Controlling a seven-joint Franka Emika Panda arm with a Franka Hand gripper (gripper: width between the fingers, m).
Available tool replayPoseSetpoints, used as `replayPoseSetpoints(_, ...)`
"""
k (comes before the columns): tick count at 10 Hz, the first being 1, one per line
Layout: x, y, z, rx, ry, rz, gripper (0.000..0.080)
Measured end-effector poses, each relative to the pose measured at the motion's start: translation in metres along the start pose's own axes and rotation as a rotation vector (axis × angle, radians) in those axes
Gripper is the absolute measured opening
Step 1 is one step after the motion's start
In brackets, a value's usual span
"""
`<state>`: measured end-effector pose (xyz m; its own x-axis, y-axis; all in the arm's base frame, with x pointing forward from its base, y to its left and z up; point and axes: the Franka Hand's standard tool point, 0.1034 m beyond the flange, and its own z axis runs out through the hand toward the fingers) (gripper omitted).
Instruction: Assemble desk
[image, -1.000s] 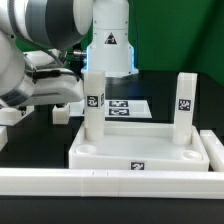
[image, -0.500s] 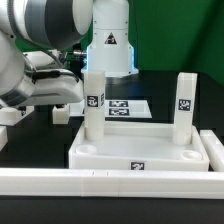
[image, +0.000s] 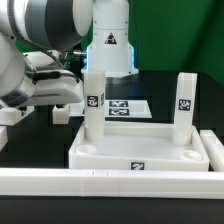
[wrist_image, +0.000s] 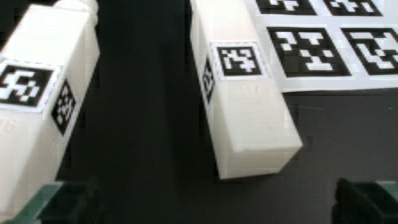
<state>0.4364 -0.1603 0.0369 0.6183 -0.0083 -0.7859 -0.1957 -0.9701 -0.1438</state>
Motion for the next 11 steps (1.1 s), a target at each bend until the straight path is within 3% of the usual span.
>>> replayPoseSetpoints(1,0.000,0.001,0.000,0.000,0.001,0.000,0.0649)
replayPoseSetpoints(4,0.000,0.025,0.006,0.021,0.001,0.006,0.0649)
replayPoseSetpoints(8,0.001,0.025,0.007,0.020,0.004,0.006,0.0649)
replayPoseSetpoints(9,-0.001,0.014,0.002,0.028,-0.008,0.051,0.0649)
replayPoseSetpoints(10,-0.003,-0.016,-0.023,0.019,-0.007,0.077,0.0649)
replayPoseSetpoints(11,0.002,-0.016,-0.027,0.003,0.026,0.047,0.0649)
